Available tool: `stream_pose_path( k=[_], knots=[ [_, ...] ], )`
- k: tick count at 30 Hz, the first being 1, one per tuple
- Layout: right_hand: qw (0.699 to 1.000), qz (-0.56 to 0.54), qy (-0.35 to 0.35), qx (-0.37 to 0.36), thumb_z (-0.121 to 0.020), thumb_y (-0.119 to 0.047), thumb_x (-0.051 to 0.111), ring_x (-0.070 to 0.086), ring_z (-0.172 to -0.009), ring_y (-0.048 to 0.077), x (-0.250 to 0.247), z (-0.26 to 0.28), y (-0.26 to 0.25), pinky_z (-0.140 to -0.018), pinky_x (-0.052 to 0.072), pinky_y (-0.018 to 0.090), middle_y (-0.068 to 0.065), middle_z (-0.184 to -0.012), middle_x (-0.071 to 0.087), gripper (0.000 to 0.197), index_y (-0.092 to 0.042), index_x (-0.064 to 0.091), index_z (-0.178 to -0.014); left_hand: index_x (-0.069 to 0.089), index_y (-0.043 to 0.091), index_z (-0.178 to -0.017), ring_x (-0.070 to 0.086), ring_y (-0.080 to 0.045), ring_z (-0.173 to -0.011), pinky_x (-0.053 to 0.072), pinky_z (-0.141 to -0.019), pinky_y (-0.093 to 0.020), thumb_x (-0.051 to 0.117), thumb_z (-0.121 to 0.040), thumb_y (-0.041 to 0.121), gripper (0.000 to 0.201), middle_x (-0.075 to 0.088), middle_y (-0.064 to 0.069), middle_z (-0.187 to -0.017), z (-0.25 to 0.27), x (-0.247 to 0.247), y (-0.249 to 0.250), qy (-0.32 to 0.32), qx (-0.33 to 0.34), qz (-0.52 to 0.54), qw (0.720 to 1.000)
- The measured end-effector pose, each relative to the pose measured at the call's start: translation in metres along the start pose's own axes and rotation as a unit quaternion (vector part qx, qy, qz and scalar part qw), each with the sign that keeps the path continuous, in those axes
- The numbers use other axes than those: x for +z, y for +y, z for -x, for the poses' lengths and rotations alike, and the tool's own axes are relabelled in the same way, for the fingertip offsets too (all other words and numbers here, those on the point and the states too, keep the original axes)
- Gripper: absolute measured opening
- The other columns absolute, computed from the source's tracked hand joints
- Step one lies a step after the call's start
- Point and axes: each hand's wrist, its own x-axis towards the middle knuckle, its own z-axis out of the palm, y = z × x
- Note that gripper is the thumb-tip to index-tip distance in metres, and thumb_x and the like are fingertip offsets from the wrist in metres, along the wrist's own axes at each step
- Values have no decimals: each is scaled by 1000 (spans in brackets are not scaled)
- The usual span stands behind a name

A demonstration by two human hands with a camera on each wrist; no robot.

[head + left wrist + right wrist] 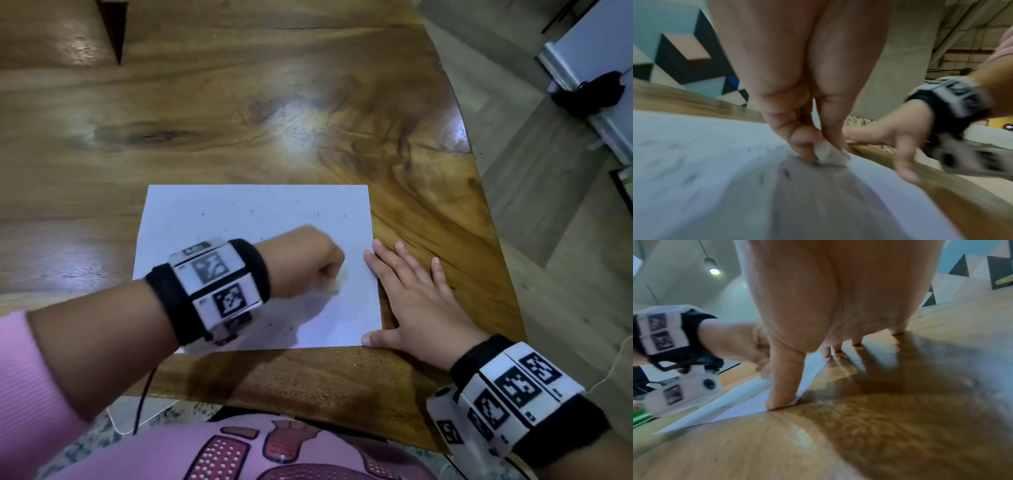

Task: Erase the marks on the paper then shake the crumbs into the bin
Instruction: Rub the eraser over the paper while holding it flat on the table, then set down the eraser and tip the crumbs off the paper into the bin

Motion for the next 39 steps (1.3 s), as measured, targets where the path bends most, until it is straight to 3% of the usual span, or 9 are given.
stream_pose_path(
  k=[3, 10, 14, 20, 24, 27, 31, 34, 39],
  knots=[
    [1000, 0, -2, 4, -73, -62, 64, -31, -138, 6, -1, 0, 0, -114, -17, 48, -21, -150, -31, 113, -33, -17, -147, 59, 13, -77, 45, -19, -76, 29, -57, -26, 55, -80, 7, 7, 57, -6, -76, -30, -16, 7, 96, -58, 15, 994],
    [1000, -1, -1, 1, -73, -62, 63, -33, -137, 6, 0, 0, 1, -114, -17, 48, -22, -149, -32, 113, -34, -18, -147, 58, 15, -70, 49, -19, -72, 40, -63, -28, 55, -75, 2, 14, 61, -6, -74, -27, -7, 7, 33, -47, 42, 997],
    [1000, -6, 2, 1, -74, -62, 63, -33, -137, 5, -1, 0, 0, -114, -18, 48, -22, -149, -32, 113, -34, -19, -146, 62, 8, -83, 45, -17, -78, 28, -62, -18, 53, -81, 4, 11, 52, 0, -79, -38, -12, 10, 120, -71, 44, 989],
    [1000, -1, -1, 1, -73, -62, 63, -34, -137, 6, -1, 0, 0, -113, -19, 48, -21, -149, -33, 113, -33, -19, -146, 62, 11, -78, 47, -13, -65, 35, -57, -20, 56, -79, 9, 7, 52, 5, -65, -26, -10, 15, -2, -23, 25, 999],
    [1000, 0, -2, 3, -74, -63, 62, -34, -136, 6, -1, 0, 0, -113, -19, 47, -21, -148, -34, 113, -34, -20, -146, 59, 7, -81, 53, -27, -83, 44, -75, -36, 53, -80, 3, 7, 49, -5, -81, -38, -12, 7, 128, -64, 27, 989],
    [1000, 1, -3, 2, -74, -63, 61, -35, -136, 6, -1, -1, 0, -113, -19, 47, -22, -148, -35, 113, -34, -21, -145, 51, 15, -70, 47, -19, -69, 41, -65, -30, 55, -78, 4, 14, 48, 0, -68, -30, -10, 7, 44, -27, 2, 999],
    [1000, -1, -2, 1, -73, -63, 62, -35, -135, 5, -1, 0, 0, -112, -20, 46, -23, -147, -34, 113, -34, -21, -145, 65, 13, -79, 46, -12, -66, 32, -53, -13, 61, -77, 10, 5, 43, 16, -58, -13, -15, -3, -66, -3, -19, 998],
    [1000, -7, 1, 0, -73, -62, 64, -35, -134, 3, 0, -1, 1, -112, -21, 46, -24, -147, -33, 113, -35, -18, -146, 67, 8, -82, 49, -10, -59, 32, -52, -18, 67, -74, 10, 9, 48, 16, -58, -15, -40, -39, 59, -87, 41, 994],
    [1000, -4, 0, -1, -73, -62, 63, -36, -134, 3, 1, -1, 1, -112, -21, 45, -27, -141, -37, 113, -35, -19, -145, 68, 16, -79, 52, -3, -52, 38, -41, -8, 68, -76, 12, 5, 54, 9, -61, -19, -77, -95, 236, -247, 127, 931]
  ],
)
